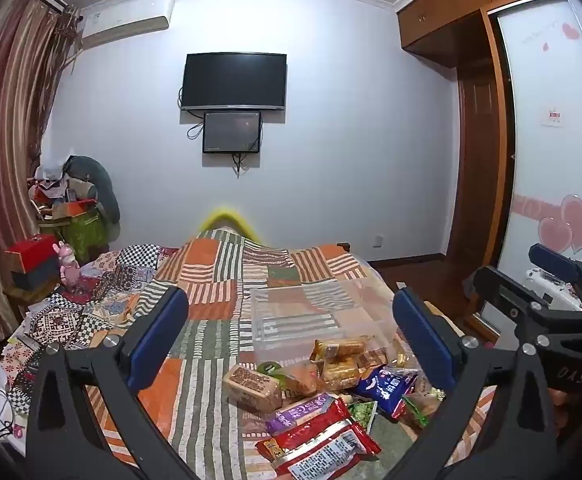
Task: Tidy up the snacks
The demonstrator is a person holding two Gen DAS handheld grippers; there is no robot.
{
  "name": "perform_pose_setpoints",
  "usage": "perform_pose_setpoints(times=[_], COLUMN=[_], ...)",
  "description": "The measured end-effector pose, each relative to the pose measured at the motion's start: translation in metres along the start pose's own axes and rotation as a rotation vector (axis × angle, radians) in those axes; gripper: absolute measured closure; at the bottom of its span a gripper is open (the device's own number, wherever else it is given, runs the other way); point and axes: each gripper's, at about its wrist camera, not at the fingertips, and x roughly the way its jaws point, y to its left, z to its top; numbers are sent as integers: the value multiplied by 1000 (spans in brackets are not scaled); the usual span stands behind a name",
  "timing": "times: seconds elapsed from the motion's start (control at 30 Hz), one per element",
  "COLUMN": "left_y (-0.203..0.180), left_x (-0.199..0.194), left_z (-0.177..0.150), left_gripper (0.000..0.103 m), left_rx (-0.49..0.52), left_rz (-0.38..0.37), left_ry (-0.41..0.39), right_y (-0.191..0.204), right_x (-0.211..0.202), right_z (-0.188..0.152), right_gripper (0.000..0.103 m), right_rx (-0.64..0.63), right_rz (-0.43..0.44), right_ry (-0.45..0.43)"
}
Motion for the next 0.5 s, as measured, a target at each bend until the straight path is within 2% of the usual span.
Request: perform_pose_setpoints(times=[0.3,0.5], left_y=[-1,-4], left_x=[2,-4], left_z=[4,-5], left_gripper=[0,0], left_rx=[22,11], left_rz=[3,8], left_ry=[9,2], right_y=[-1,-4], right_x=[-3,-4], right_z=[0,0], right_gripper=[0,0], right_rx=[7,3], right_rz=[-1,2], right_ry=[5,6])
